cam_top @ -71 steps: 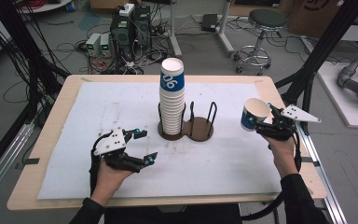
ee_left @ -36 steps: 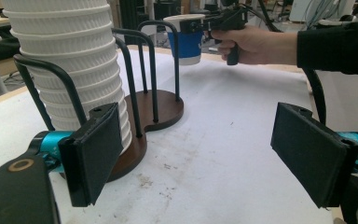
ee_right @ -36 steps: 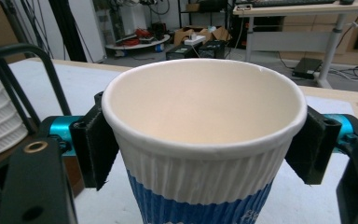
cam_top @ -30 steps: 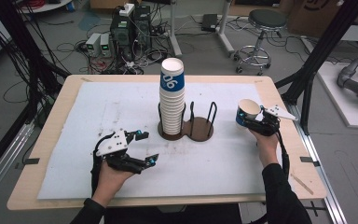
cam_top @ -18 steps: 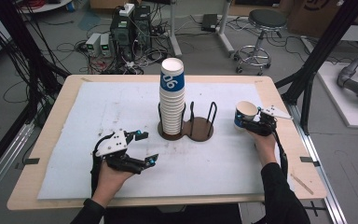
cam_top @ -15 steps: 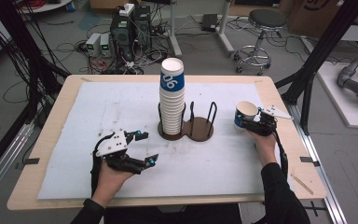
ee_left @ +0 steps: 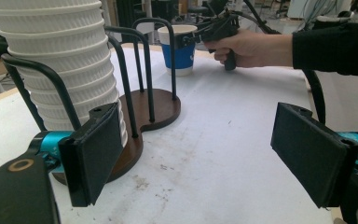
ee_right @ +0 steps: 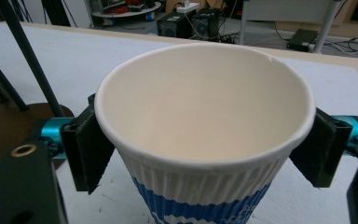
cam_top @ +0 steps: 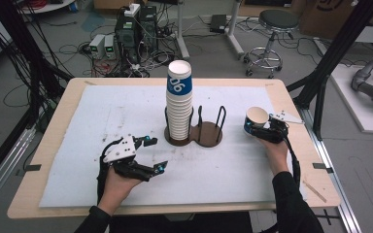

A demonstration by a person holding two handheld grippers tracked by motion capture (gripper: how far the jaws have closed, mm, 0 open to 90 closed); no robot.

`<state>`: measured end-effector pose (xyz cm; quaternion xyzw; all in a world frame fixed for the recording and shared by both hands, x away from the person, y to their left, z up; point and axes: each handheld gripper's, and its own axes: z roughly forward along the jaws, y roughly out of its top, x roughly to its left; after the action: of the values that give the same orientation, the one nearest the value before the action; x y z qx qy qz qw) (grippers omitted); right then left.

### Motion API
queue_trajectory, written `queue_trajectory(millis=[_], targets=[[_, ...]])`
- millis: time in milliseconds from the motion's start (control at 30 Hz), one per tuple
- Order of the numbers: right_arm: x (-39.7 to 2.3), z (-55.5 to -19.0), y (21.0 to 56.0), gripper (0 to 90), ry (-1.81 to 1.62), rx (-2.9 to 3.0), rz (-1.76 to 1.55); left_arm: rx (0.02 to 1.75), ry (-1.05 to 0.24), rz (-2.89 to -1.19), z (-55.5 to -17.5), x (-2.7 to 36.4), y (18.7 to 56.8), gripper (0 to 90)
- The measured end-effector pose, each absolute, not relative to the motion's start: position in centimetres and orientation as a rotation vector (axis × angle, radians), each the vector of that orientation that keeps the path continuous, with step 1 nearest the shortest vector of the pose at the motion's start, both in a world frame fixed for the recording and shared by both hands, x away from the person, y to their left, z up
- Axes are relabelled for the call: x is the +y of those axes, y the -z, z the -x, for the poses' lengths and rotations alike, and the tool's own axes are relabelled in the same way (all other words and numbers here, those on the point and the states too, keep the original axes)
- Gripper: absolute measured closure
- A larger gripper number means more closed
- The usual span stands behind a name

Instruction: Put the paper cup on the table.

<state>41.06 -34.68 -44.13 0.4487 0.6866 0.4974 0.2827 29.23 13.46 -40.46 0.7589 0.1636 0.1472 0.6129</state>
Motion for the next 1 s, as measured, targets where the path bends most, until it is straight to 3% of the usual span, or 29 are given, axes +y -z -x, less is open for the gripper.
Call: queue_trajectory(millis=[1000], targets=[[-34.9, -39.4, 43.5, 13.8, -1.16, 1.931, -1.287, 0.359, -0.321, -1.757, -29.4, 12.9, 40.4, 16.5]])
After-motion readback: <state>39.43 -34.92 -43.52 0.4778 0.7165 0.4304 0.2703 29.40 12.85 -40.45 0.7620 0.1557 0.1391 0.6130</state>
